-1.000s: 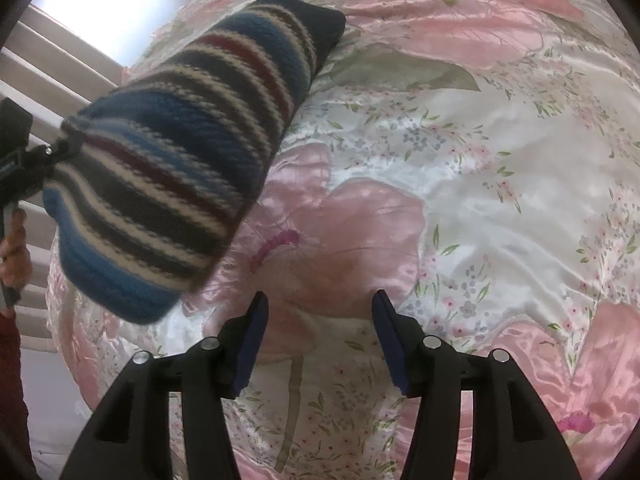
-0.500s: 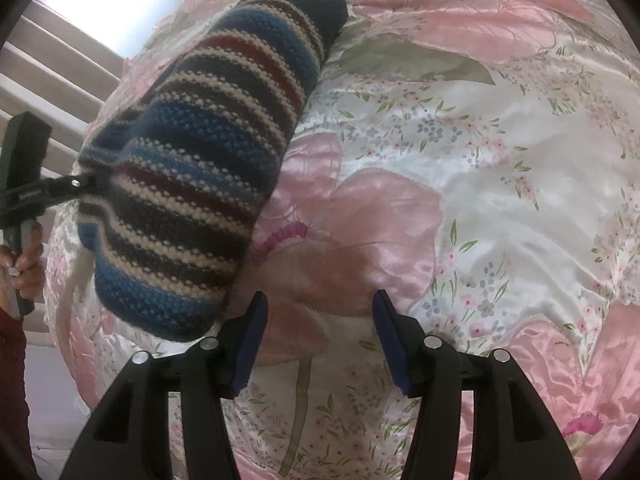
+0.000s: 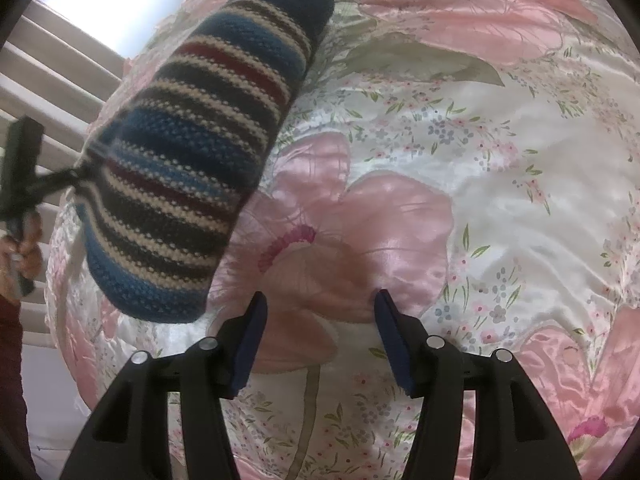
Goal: Fold small clothes
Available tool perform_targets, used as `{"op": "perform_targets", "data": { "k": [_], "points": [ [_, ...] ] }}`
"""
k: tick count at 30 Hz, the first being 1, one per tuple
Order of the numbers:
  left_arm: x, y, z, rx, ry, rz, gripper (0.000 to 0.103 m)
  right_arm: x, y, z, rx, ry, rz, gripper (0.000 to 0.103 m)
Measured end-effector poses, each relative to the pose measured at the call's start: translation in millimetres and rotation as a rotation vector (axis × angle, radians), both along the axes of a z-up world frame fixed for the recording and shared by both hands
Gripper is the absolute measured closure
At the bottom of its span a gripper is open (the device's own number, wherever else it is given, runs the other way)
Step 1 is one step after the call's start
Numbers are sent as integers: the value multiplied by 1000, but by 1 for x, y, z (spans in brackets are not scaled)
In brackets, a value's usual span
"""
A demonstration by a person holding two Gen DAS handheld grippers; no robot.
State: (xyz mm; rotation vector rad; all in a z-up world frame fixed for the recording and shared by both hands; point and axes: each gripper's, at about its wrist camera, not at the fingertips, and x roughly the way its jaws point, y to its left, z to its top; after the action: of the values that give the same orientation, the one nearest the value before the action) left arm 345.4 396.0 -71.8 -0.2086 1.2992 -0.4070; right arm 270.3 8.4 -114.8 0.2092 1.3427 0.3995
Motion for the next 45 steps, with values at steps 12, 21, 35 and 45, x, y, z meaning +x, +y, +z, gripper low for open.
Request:
{"op": "perform_targets", "data": {
  "k": [12,21,35,45],
  "points": [
    [-21,-9,6,17,-56,21,38,2,27,15,15,-10,15,46],
    [-57,-11,10,-9,-66,22,71,-1,46,21,9,-4,32,45],
    [-50,42,37,-30,-141,108,95,1,58,25,8,-5,19,43],
    [-54,17,-12,71,-102,42,94,-1,60,27,179,13,-2,32]
  ]
}}
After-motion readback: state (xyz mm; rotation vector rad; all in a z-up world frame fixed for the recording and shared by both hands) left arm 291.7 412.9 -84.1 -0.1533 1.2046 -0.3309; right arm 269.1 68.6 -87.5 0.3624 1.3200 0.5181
